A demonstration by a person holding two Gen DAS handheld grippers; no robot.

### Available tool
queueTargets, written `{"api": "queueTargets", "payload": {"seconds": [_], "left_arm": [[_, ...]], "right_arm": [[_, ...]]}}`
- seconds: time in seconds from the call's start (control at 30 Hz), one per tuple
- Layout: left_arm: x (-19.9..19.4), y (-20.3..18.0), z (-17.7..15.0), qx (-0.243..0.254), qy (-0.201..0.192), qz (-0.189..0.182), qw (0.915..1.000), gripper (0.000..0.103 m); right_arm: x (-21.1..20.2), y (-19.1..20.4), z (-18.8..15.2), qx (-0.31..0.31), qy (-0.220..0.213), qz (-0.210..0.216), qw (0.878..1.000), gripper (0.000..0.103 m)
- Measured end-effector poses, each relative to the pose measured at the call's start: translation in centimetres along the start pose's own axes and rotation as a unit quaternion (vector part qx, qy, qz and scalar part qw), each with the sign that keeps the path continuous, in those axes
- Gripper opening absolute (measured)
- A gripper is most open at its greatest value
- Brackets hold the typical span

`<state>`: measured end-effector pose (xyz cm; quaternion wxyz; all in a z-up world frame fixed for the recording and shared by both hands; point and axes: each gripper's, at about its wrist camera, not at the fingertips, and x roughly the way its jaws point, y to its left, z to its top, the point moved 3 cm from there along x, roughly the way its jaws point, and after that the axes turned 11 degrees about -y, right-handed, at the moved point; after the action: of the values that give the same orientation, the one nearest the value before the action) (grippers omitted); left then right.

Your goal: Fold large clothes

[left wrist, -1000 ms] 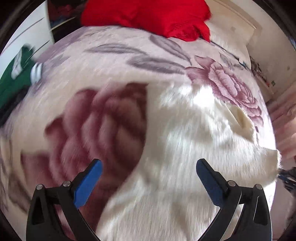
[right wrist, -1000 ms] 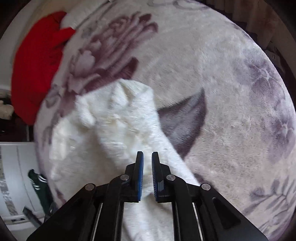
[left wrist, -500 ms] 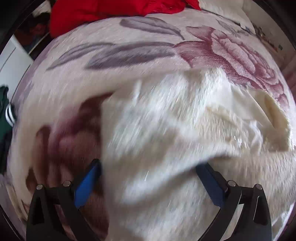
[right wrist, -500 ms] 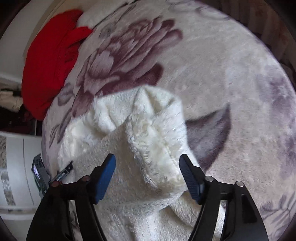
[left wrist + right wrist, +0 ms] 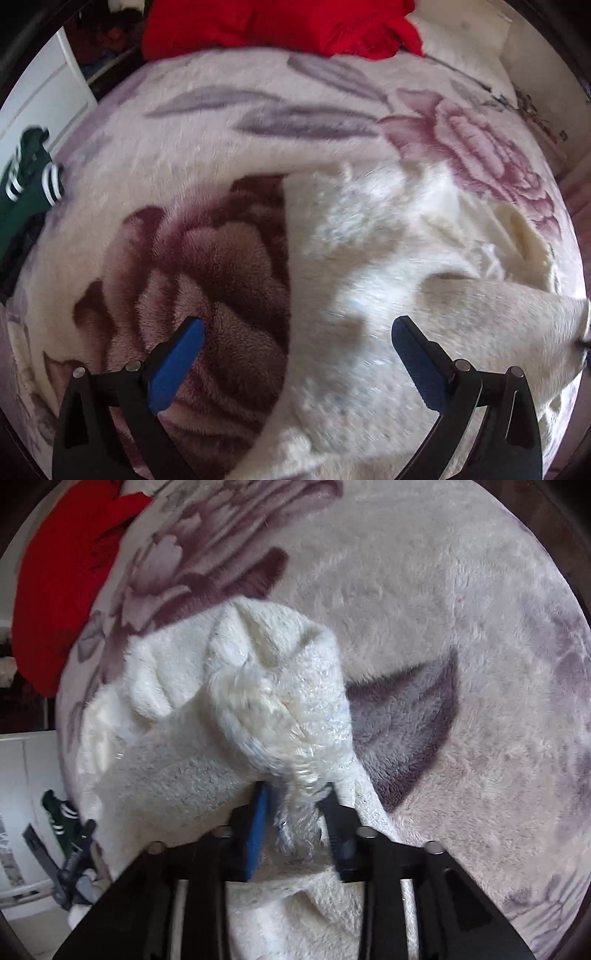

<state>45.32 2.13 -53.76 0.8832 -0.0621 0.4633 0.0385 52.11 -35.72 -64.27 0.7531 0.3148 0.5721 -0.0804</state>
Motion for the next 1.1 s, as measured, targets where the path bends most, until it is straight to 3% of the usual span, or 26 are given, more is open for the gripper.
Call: {"api": "queueTargets", "payload": {"seconds": [0.07,0.13,0.2,0.23,0.33,0.43,0.47,0.5,0.53,0.63,0.8,0.9,0.93,0.97,1.03,1.1], "left_arm": [[-1.4,-0.7,0.0,0.02,-0.028,0.016,0.9993,0.103],[-1.7,-1.0,0.0,0.032,-0.04,0.033,0.9981,0.103],[-1.3,-1.8,-0.4,0.039,-0.038,0.036,0.9979,0.103],[-1.0,-2.1,-0.5,0.041,-0.033,0.036,0.9979,0.103],[0.5,-3.7,-1.3,0.05,-0.003,0.022,0.9985,0.103],[0.9,-5.0,-1.9,0.058,-0.002,0.015,0.9982,0.103],[1.0,-5.4,-2.1,0.065,-0.004,0.019,0.9977,0.103],[1.0,-5.7,-2.2,0.073,-0.006,0.023,0.9971,0.103],[1.0,-6.0,-2.3,0.079,-0.008,0.025,0.9966,0.103],[0.8,-6.6,-2.6,0.099,-0.017,0.029,0.9945,0.103],[0.3,-7.2,-3.4,0.119,-0.016,0.026,0.9925,0.103],[-0.9,-7.5,-3.9,0.117,-0.009,0.011,0.993,0.103],[-1.4,-7.5,-4.0,0.111,-0.008,0.004,0.9938,0.103],[-2.2,-7.6,-4.5,0.099,-0.006,-0.011,0.995,0.103],[-3.2,-8.1,-5.6,0.073,0.008,-0.044,0.9963,0.103],[-3.7,-9.1,-7.4,0.036,0.037,-0.089,0.9947,0.103]], "right_arm": [[-2.8,-0.8,1.4,0.032,-0.039,0.045,0.998,0.059],[-4.7,-2.5,3.2,0.067,-0.081,0.05,0.993,0.063],[-4.2,-4.7,5.7,0.095,-0.086,0.044,0.991,0.063],[-3.4,-5.6,6.8,0.109,-0.079,0.041,0.99,0.063],[1.4,-6.7,8.4,0.124,0.001,0.056,0.991,0.063],[5.9,-4.6,7.5,0.106,0.085,0.103,0.985,0.063],[7.1,-4.2,7.0,0.104,0.105,0.102,0.984,0.056],[7.4,-4.2,6.8,0.102,0.092,0.082,0.987,0.041],[7.5,-4.0,6.8,0.1,0.079,0.074,0.989,0.009],[5.8,-2.5,7.1,0.057,0.016,0.017,0.998,0.008],[5.9,-2.3,9.0,0.03,-0.037,-0.05,0.998,0.007],[6.1,-3.3,9.3,0.032,-0.013,-0.013,0.999,0.011],[5.4,-3.9,9.2,0.045,-0.005,0.012,0.999,0.021],[4.1,-4.9,8.7,0.071,0.009,0.039,0.997,0.038],[1.0,-7.3,7.3,0.099,0.003,0.049,0.994,0.054],[-2.1,-9.6,5.2,0.107,-0.003,0.055,0.993,0.054]]}}
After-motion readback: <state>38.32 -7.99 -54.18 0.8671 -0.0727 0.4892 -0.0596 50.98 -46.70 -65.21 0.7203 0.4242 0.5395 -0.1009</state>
